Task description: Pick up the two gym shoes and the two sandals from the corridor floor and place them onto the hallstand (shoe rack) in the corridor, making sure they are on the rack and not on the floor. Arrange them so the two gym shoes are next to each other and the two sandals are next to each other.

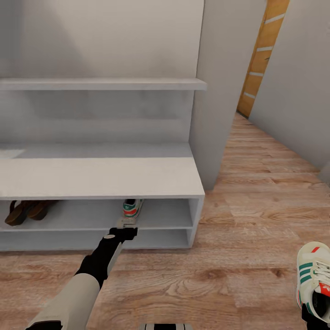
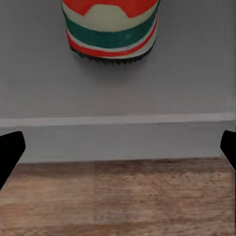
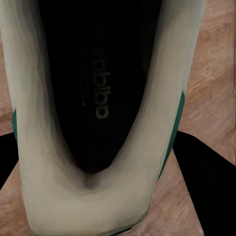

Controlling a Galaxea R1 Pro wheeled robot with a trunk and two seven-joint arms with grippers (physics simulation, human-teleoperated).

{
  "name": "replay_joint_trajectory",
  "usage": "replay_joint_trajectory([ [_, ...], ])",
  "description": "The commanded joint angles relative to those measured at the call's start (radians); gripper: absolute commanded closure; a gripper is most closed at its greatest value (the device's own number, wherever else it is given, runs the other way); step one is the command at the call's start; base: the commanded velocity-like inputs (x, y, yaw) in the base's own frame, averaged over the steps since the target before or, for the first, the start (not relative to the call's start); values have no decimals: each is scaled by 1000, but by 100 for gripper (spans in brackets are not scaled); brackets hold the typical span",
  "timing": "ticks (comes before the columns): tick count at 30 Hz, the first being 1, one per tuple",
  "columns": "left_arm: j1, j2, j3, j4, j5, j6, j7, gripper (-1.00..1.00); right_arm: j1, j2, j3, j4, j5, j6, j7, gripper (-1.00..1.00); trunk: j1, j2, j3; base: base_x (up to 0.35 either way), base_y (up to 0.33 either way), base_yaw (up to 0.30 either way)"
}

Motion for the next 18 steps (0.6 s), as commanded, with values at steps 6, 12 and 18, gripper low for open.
replay_joint_trajectory([
  [6, 0, -1, 5, -2, -10, 5, -2, -100, -1, 1, -8, 1, 7, -4, 8, 100, -1, 0, -1, -333, 7, 0],
  [12, 0, -1, 6, -2, -10, 5, -2, -100, -1, 1, -7, 1, 7, -4, 8, 100, -1, 0, -1, -313, 118, 0],
  [18, 1, 1, 6, -8, -11, 3, -3, -100, -1, 2, -7, 2, 8, -4, 8, 100, -1, 0, -1, -279, 214, 0],
])
